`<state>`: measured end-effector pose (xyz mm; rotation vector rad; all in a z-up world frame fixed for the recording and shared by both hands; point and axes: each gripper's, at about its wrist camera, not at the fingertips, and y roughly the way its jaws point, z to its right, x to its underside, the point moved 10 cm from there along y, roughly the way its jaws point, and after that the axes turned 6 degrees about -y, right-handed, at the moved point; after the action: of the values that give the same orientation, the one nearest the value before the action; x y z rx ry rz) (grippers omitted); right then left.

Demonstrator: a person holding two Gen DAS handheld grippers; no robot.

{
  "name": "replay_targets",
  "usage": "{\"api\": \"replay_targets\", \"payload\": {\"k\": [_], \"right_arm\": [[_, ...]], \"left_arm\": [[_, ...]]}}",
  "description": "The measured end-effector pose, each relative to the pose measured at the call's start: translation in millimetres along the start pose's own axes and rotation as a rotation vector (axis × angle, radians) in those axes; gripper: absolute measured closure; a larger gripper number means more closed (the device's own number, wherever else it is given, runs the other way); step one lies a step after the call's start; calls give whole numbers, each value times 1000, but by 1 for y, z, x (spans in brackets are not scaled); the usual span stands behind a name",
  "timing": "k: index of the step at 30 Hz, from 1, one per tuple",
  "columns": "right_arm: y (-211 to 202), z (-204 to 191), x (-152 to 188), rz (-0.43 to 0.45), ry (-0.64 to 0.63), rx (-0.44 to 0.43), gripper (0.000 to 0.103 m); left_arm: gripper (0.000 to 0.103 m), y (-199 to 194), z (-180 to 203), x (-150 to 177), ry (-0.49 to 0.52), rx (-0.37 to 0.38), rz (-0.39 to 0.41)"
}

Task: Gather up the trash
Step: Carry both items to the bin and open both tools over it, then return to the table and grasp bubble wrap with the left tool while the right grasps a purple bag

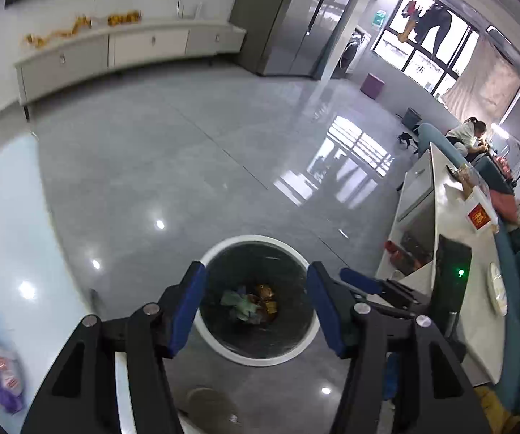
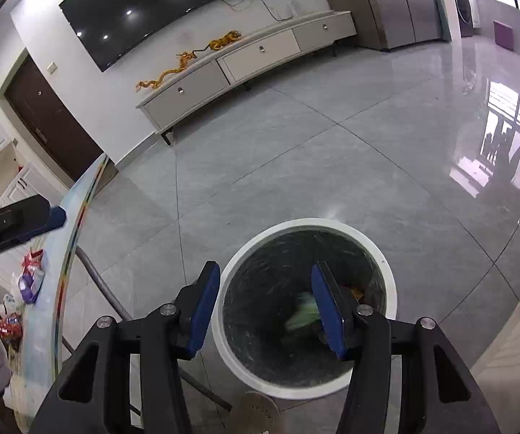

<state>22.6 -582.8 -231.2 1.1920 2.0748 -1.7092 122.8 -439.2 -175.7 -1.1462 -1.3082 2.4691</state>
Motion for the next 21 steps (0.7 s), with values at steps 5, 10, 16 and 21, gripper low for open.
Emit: {"api": "replay_targets", "payload": {"k": [5, 10, 16, 21], "right_arm": [[-29, -30, 3, 33, -54, -17, 50], [-71, -78, -2, 94, -133, -52, 50], [-119, -147, 1, 152, -242, -104, 50], [-141, -202, 1, 171, -339, -145, 51]], "left_arm": [[47, -44, 2, 13, 51, -31, 57], [47, -110, -15, 32, 108, -102, 129], [47, -188, -83, 59, 42, -173, 202], [43, -248, -162, 88, -63, -273, 261]]}}
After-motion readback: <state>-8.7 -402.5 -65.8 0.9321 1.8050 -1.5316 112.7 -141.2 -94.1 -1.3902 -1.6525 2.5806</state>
